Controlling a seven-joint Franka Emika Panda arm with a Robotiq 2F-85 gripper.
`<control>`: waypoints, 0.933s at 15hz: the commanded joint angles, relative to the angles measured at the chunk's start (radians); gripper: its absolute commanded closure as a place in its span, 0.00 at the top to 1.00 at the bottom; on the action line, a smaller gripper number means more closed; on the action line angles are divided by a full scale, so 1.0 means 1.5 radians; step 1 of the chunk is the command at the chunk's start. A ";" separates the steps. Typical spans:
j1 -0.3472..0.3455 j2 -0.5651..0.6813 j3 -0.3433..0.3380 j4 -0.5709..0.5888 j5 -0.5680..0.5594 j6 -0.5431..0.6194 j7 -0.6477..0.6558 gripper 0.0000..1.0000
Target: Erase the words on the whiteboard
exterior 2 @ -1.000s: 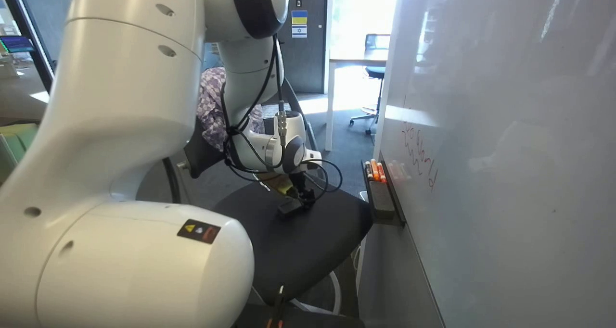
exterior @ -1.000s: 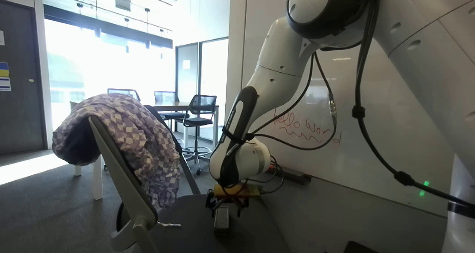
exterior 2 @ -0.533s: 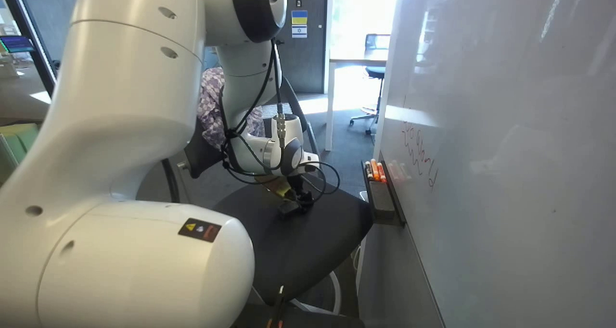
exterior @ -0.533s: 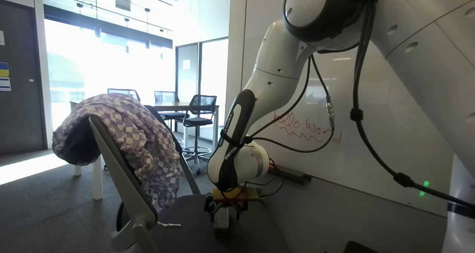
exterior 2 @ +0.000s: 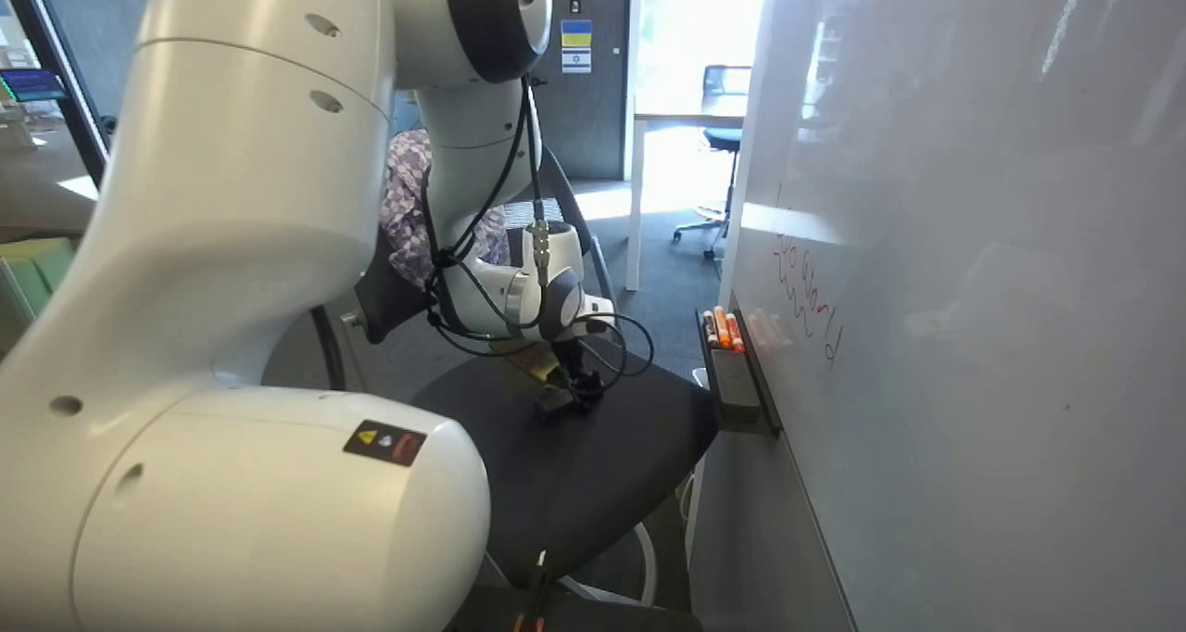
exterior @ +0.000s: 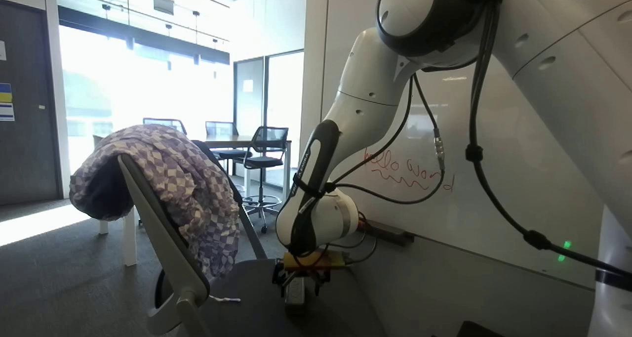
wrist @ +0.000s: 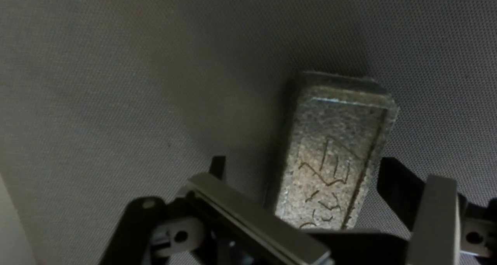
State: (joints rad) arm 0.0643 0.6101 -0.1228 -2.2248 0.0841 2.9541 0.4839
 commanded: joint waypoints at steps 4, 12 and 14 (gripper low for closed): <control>0.084 0.007 -0.051 -0.012 0.003 0.025 -0.002 0.78; 0.254 0.004 -0.183 -0.051 -0.007 0.071 0.040 0.33; 0.314 -0.011 -0.229 -0.081 -0.013 0.079 0.046 0.33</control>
State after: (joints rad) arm 0.4018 0.6248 -0.3620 -2.2774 0.0846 3.0239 0.5112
